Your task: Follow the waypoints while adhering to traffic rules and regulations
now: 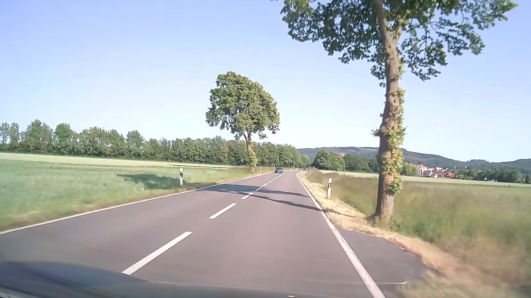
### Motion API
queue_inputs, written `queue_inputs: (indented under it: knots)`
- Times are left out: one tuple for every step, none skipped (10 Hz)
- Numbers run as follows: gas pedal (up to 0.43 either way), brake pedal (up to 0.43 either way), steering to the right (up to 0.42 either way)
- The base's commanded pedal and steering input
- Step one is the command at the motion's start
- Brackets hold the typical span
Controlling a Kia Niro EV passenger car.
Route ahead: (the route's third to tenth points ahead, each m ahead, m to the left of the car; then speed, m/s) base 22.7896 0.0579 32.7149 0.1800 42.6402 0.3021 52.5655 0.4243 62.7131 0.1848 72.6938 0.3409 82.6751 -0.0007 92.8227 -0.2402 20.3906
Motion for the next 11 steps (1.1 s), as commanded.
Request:
queue_inputs:
  knots:
    - [0.240, 0.006, -0.002]
    - [0.240, 0.006, -0.002]
    - [0.240, 0.006, 0.000]
    - [0.240, 0.006, 0.002]
    - [0.240, 0.006, 0.002]
    - [0.240, 0.006, 0.003]
    - [0.240, 0.006, 0.004]
    - [0.240, 0.006, 0.004]
    - [0.240, 0.006, 0.004]
    - [0.240, 0.006, 0.004]
    - [0.240, 0.006, 0.004]
